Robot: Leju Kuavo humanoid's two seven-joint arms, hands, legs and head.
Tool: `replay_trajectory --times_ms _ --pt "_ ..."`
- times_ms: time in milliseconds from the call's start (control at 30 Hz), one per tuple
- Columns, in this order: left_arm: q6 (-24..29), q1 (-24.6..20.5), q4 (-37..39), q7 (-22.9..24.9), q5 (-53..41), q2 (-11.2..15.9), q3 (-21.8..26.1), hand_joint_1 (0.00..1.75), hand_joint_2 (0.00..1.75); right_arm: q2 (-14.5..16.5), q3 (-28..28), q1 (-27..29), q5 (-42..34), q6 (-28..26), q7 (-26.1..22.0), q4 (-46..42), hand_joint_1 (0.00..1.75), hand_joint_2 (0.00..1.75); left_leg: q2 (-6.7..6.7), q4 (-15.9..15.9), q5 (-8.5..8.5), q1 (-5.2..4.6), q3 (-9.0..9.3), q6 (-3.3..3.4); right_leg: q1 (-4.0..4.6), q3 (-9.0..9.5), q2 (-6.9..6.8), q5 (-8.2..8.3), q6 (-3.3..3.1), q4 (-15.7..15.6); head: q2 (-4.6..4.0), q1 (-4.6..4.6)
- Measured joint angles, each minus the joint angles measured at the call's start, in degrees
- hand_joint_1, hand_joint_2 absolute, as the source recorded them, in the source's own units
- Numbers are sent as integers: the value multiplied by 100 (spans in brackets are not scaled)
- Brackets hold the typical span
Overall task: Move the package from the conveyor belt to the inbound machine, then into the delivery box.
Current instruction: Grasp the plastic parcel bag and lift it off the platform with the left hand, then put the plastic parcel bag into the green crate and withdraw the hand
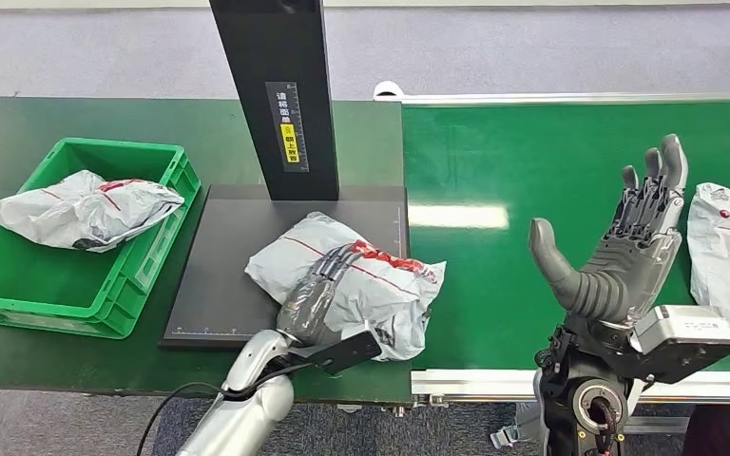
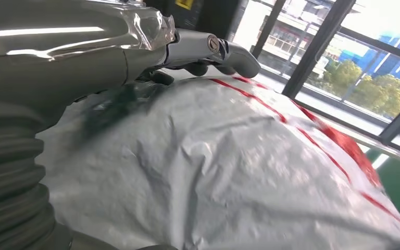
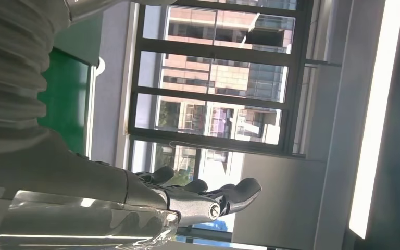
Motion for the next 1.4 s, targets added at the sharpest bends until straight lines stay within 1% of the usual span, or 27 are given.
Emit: replay_trajectory --times_ms 100,200,233,267,333,367,400,567,700,800,900,967,1067,1133,1200,1300,1400 --pt "98 -140 340 14 -29 -116 -123 0 175 1 -17 32 -10 14 -3 0 0 175 2 -1 0 0 0 0 0 -1 1 0 0 0 0 -2" --pt "150 -237 576 12 -22 -167 -190 0 175 1 -30 42 -13 15 -4 0 0 175 1 -1 0 1 0 0 1 -1 1 0 0 0 1 -2" --pt "159 -260 634 10 -17 -177 -203 13 175 1 -33 42 -13 15 -4 0 0 175 1 -1 0 1 0 -1 1 -1 1 0 0 0 0 -1" --pt "168 -277 681 8 -13 -186 -215 54 175 1 -36 43 -13 15 -4 0 0 175 1 -1 0 1 1 -1 1 -1 1 0 0 0 0 -1" --pt "184 -301 756 6 2 -200 -240 141 175 1 -42 45 -16 21 -4 0 0 175 1 -1 0 1 1 -1 1 -1 1 0 0 0 -1 -2" --pt "200 -313 791 6 15 -208 -250 171 175 1 -44 45 -20 26 -4 0 0 175 1 -1 0 1 1 -1 1 -1 1 0 0 0 0 -2" --pt "224 -330 832 5 35 -221 -258 175 175 1 -46 45 -25 32 -4 0 0 175 1 -1 1 1 1 -1 1 0 1 0 0 0 -1 -1" --pt "543 -458 1083 -117 345 -288 -261 175 175 1 -49 44 -36 35 -3 2 0 175 1 -1 0 0 0 0 0 1 1 0 0 0 0 0" --pt "1051 -463 1080 -406 723 -261 -198 175 175 1 -52 44 -49 18 8 2 0 175 1 -1 0 1 -2 -1 1 0 1 0 0 1 0 -1" --pt "1464 -394 792 -284 707 -146 -18 175 175 1 -73 52 -60 -15 13 2 0 175 5 -3 1 2 -2 -1 3 -1 2 0 0 1 1 -1" --pt "1634 -317 373 -90 514 35 294 175 175 1 -100 64 -70 -49 20 11 0 175 6 -4 1 5 -1 -2 5 -2 3 0 -1 2 0 -2" --pt "1655 -233 52 -220 455 126 596 175 175 1 -110 68 -70 -81 28 21 0 175 6 -4 2 6 -1 -3 6 -2 4 0 -1 2 0 -1" --pt "1663 -40 -627 -629 487 179 1118 175 175 1 -133 102 -56 -157 31 28 0 175 6 -3 2 6 -2 -3 6 -4 5 0 -1 3 1 0" --pt "1663 86 -1220 -656 490 215 1391 175 175 3 -161 154 -29 -228 29 28 0 175 6 -3 2 6 -5 -3 6 -6 5 -1 -1 3 1 0" --pt "1663 178 -1886 -562 461 270 1595 175 175 8 -203 222 -1 -298 21 28 0 175 4 -3 2 5 -10 -2 5 -10 4 -1 -1 3 0 0" --pt "1665 171 -2735 -524 493 373 1908 175 175 10 -261 326 25 -382 6 21 0 175 4 -3 2 5 -13 -2 5 -13 4 -1 -1 3 -1 0" --pt "1665 -5 -3266 -682 728 493 2306 175 175 8 -305 421 33 -456 -12 5 0 175 4 -3 2 6 -12 -3 6 -13 4 0 -1 3 -1 0"
